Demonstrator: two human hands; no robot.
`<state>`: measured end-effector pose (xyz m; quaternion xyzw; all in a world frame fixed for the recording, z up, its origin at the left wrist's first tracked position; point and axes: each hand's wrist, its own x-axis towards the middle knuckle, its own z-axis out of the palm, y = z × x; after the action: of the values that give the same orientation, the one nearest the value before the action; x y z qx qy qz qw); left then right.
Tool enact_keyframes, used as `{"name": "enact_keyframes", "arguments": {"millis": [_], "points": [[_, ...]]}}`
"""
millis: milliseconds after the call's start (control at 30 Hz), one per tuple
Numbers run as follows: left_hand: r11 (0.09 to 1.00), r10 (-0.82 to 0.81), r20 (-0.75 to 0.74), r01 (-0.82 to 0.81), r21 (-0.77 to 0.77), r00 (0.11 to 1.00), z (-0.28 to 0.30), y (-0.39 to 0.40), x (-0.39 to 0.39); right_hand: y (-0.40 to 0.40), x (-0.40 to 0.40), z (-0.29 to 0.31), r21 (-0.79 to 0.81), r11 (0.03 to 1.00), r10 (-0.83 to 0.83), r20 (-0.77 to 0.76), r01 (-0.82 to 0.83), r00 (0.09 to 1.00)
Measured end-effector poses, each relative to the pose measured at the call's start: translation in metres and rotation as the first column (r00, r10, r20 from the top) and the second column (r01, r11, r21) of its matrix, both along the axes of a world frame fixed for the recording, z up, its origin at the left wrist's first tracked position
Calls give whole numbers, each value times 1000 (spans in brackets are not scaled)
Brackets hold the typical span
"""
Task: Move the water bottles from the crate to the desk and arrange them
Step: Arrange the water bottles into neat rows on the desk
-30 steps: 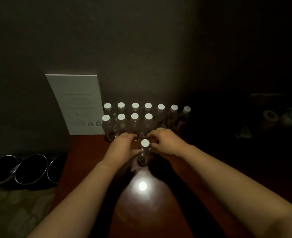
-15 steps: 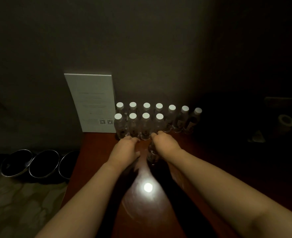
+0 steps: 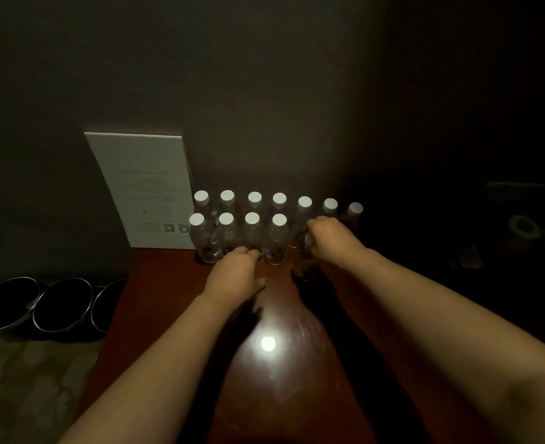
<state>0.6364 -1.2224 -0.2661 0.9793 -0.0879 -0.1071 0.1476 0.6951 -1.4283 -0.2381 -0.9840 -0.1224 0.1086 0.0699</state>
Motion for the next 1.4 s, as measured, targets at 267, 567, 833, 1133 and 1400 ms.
{"name": "enact_keyframes", "arguments": {"millis": [267, 567, 833, 1133, 1400], "points": [[999, 19, -68, -17, 39, 997, -9, -5, 11, -3, 29, -7, 28, 999, 42, 6, -42, 999], [999, 27, -99, -23, 39, 995, -18, -5, 14, 2, 46, -18, 25, 999, 49, -14, -48, 999], [999, 20, -104, -15, 50, 994, -22, -2, 10, 5, 53, -25, -10, 1000, 28, -10, -28, 1000], [998, 5, -50, -2, 55, 999, -14, 1, 4, 1, 45, -34, -24, 998, 52, 83, -50, 995], [993, 10, 25, -12, 114, 1000, 9, 13, -6, 4, 25, -16, -97, 995, 19, 115, -8, 993]]}}
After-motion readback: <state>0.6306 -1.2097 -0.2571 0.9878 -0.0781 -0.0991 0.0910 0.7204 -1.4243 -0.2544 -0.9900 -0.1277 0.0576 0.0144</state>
